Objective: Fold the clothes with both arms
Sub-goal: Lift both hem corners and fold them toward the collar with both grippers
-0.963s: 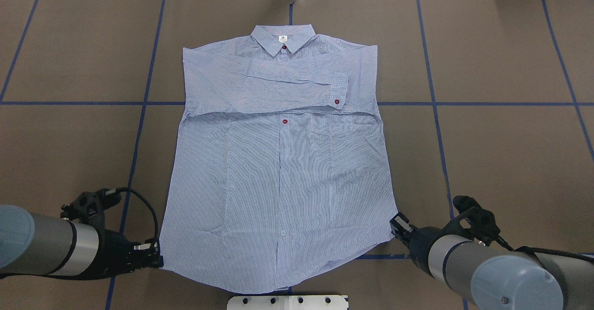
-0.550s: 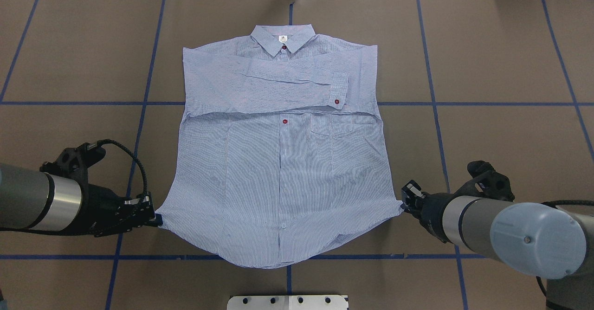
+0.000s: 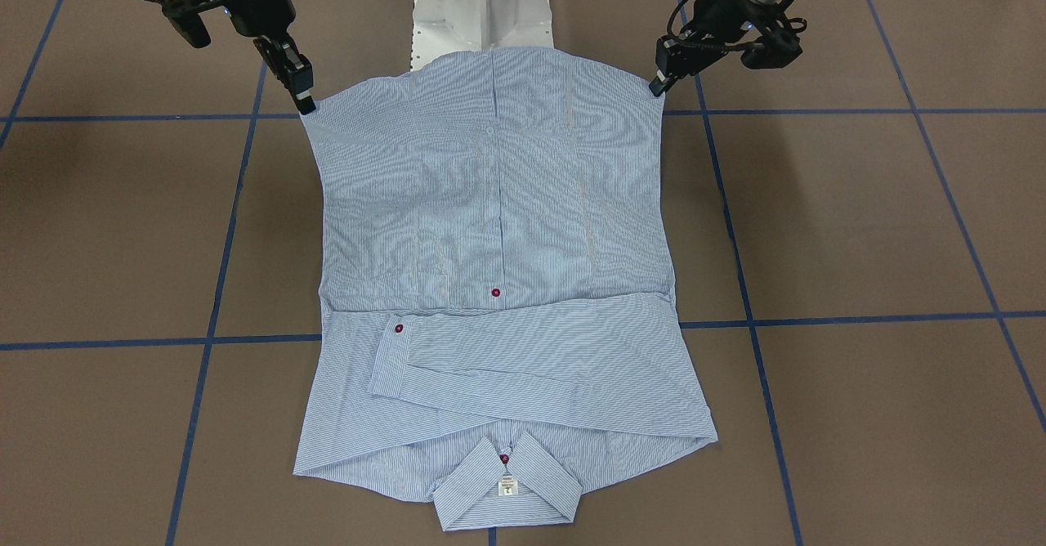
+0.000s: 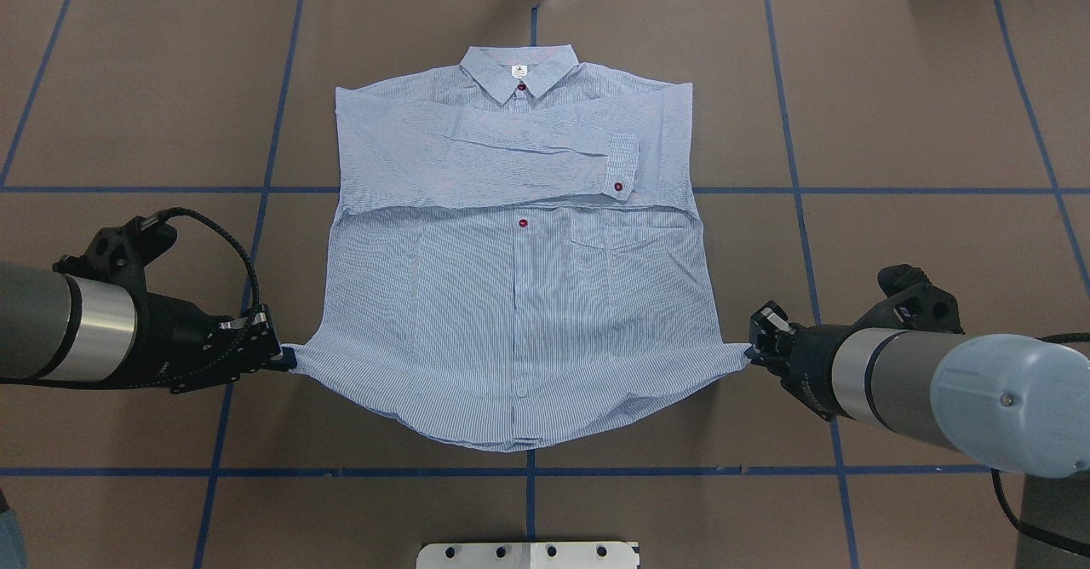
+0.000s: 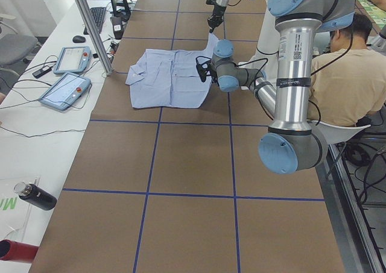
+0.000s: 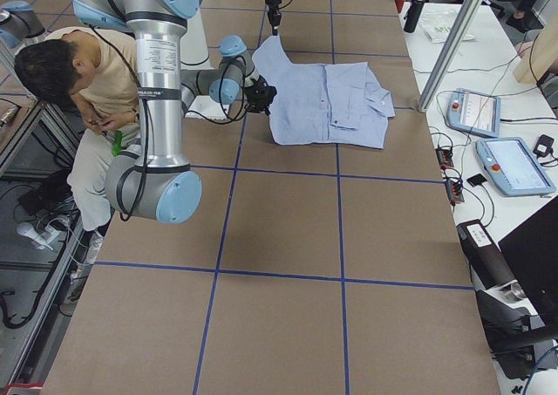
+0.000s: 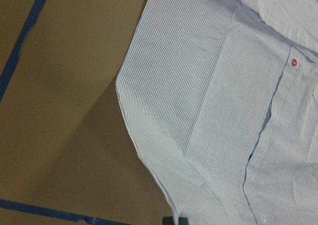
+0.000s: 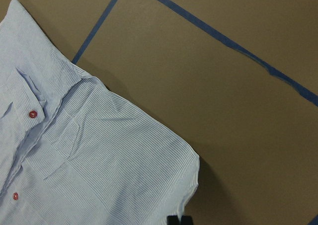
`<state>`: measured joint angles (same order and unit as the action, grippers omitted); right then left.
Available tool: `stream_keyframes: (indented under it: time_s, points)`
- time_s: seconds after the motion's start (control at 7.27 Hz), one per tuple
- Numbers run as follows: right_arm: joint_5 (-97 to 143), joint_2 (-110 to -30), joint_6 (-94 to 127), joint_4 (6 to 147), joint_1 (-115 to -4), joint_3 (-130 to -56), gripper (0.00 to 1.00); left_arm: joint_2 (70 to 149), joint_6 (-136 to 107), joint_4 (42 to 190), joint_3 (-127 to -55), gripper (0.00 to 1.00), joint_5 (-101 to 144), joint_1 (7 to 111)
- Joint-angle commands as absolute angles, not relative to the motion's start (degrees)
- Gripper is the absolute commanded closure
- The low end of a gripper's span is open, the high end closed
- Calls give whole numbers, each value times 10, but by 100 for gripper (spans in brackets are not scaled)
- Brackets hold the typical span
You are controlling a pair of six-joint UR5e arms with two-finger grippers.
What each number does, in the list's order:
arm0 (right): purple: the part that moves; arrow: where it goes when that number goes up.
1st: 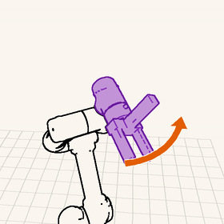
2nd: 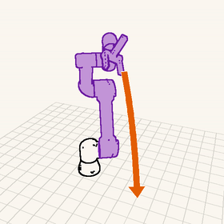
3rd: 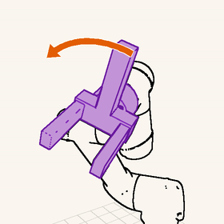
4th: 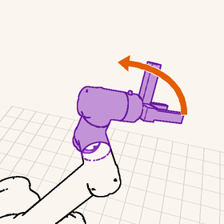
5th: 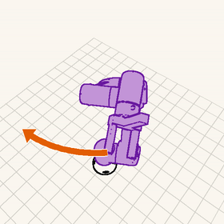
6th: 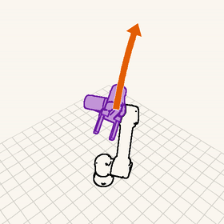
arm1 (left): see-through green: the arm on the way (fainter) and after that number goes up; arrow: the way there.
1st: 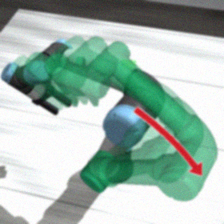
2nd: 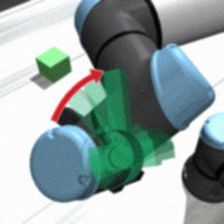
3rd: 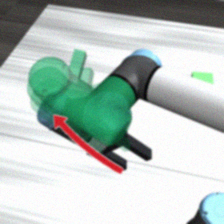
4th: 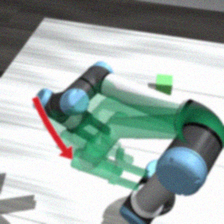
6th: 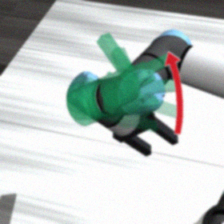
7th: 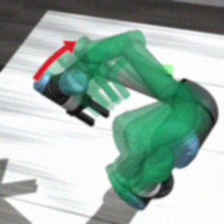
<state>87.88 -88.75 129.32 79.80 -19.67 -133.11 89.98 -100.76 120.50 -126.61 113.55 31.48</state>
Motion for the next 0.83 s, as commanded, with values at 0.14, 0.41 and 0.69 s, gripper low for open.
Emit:
stream_keyframes:
  time_s: [0.14,0.41,0.69]
  points:
    - [932,-839,1242,828,-265,-1322,100,943,-1007,1180,-1253,100,1143,381]
    - [976,-692,1152,939,-361,-1237,100,1100,-1002,1084,-1161,100,1158,470]
    - [994,-651,1061,948,-422,-1167,100,1129,-931,1085,-1088,100,1162,517]
